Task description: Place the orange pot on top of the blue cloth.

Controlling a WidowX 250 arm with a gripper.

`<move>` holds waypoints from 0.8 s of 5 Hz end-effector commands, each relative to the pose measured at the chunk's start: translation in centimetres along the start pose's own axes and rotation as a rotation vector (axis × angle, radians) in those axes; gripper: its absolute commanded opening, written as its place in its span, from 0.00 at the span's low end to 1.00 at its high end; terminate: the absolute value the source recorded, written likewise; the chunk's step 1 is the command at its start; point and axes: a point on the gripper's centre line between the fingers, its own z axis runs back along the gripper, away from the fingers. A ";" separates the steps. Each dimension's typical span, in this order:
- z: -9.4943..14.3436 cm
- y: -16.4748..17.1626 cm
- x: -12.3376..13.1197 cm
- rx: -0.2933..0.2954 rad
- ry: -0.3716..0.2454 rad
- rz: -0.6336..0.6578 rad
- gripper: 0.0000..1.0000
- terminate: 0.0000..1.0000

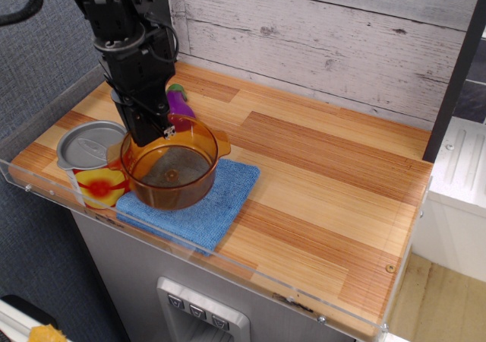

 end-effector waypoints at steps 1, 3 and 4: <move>0.8 0.8 -0.3 0.012 -0.021 -0.027 1.00 0.00; 1.8 1.0 0.1 0.037 -0.049 0.003 1.00 0.00; 2.8 0.9 0.5 0.047 -0.074 0.010 1.00 0.00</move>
